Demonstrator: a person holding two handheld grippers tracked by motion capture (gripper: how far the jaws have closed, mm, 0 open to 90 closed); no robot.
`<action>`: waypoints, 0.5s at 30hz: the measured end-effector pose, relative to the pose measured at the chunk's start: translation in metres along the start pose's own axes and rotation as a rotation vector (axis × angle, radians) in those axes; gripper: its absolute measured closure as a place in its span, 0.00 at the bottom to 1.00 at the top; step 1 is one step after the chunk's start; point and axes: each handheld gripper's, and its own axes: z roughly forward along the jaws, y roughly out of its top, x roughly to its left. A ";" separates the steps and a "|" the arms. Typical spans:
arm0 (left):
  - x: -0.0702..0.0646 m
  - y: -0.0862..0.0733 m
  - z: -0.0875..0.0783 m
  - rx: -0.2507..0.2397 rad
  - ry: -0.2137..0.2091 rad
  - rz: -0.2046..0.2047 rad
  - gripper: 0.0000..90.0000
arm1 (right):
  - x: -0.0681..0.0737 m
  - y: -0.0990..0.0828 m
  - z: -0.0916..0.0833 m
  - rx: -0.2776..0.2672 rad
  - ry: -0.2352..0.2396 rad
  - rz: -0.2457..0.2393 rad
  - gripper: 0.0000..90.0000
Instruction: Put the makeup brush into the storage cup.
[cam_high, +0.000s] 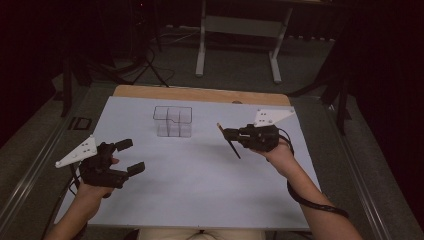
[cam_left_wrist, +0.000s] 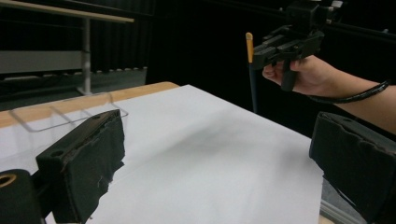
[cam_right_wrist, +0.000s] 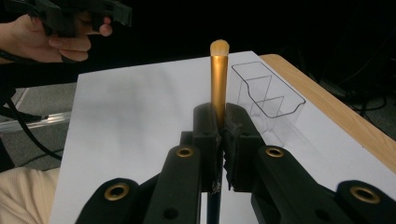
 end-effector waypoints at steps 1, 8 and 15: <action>0.000 0.001 0.003 0.004 -0.009 0.003 0.05 | 0.000 0.001 0.000 -0.004 0.004 0.001 0.93; -0.003 0.008 0.020 0.021 -0.060 0.012 0.06 | 0.007 0.009 0.004 -0.018 0.023 -0.010 0.93; -0.007 0.015 0.037 0.036 -0.097 0.032 0.07 | 0.011 0.017 0.009 -0.045 0.049 -0.024 0.94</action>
